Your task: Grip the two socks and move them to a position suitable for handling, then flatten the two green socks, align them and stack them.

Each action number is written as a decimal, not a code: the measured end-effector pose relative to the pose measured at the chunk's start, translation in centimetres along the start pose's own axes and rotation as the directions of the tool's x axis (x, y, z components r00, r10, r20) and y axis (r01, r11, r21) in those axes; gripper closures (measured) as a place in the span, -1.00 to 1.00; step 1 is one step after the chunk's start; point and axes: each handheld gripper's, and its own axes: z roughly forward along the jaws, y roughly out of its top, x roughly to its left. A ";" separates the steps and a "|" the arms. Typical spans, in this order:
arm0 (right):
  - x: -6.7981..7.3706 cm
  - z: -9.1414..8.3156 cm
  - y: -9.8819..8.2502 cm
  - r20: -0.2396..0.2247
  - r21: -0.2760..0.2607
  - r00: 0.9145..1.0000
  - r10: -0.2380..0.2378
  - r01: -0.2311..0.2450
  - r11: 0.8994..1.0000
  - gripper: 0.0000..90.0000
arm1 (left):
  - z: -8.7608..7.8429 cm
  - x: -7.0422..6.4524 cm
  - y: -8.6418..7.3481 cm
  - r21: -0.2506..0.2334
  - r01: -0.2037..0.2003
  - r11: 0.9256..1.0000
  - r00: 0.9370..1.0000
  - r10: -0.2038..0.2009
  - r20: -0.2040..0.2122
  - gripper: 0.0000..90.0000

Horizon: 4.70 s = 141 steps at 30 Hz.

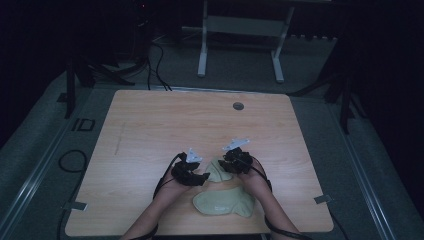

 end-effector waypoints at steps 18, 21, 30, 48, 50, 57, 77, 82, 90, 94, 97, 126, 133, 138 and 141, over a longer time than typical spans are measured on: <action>0.5 -0.4 -0.8 0.019 -0.041 1.000 -0.006 0.007 0.999 0.88 | 0.3 -1.1 0.8 -0.013 -0.047 0.999 0.999 0.047 -0.019 0.94; 0.3 -1.7 -0.7 0.010 -0.087 1.000 0.008 -0.008 0.996 0.88 | -0.8 -1.0 1.1 -0.038 -0.044 0.998 0.999 0.043 -0.023 0.95; -0.6 -6.0 -0.2 -0.021 -0.180 0.997 0.080 -0.082 0.980 0.91 | -4.6 -0.9 1.7 -0.085 -0.076 0.993 0.995 0.071 -0.063 0.95; -3.1 -3.7 -4.3 0.025 -0.064 0.980 0.198 -0.196 0.979 0.91 | -2.9 0.3 -1.0 0.022 -0.041 0.999 0.997 0.042 -0.059 0.94; -3.3 -3.3 -4.6 0.028 -0.051 0.978 0.206 -0.205 0.977 0.91 | -2.7 0.2 -1.2 0.027 -0.048 0.999 0.997 0.049 -0.062 0.94; -3.7 -2.9 -5.1 0.032 -0.034 0.975 0.218 -0.217 0.976 0.83 | -2.5 0.1 -1.3 0.033 -0.053 0.998 0.997 0.054 -0.056 0.85; -1.3 -2.9 -4.7 0.020 -0.014 0.995 0.098 -0.097 0.995 0.42 | -0.6 -0.8 -0.7 0.019 -0.076 0.997 0.997 0.077 -0.031 0.87; -1.1 -2.9 -5.4 0.024 -0.034 0.998 0.062 -0.061 0.998 0.16 | -0.5 -0.8 -0.9 0.002 -0.106 0.994 0.993 0.106 -0.045 0.49; -1.2 -3.2 -6.2 0.013 -0.061 0.998 0.063 -0.062 0.996 0.12 | -0.5 -0.6 -1.0 -0.008 -0.113 0.994 0.993 0.112 -0.046 0.42; -1.2 -3.3 -6.4 0.009 -0.064 0.998 0.067 -0.066 0.996 0.09 | -0.4 -0.7 -0.8 -0.008 -0.112 0.994 0.992 0.112 -0.050 0.42; -1.2 -3.2 -6.0 0.007 -0.046 0.998 0.066 -0.065 0.997 0.06 | -0.4 -0.7 -0.7 -0.004 -0.105 0.994 0.993 0.104 -0.046 0.42; -0.7 -7.1 -5.4 -0.073 -0.061 0.993 0.095 -0.100 0.993 -0.41 | -6.3 -1.2 -2.7 -0.085 0.015 0.996 1.000 -0.014 0.022 -0.38; -0.2 -9.6 -7.2 -0.098 -0.115 0.992 0.077 -0.088 0.989 -0.32 | -7.4 -2.3 -3.4 -0.076 -0.005 0.997 0.999 0.007 0.031 -0.38; 0.0 -10.8 -8.7 -0.099 -0.095 0.993 0.067 -0.076 0.993 -0.29 | -7.6 -2.7 -3.8 -0.068 0.007 0.998 0.999 -0.004 0.041 -0.38; -0.3 -11.1 -9.6 -0.115 -0.088 0.990 0.077 -0.088 0.992 -0.18 | -7.4 -2.9 -4.3 -0.059 0.015 0.998 0.999 -0.013 0.039 -0.38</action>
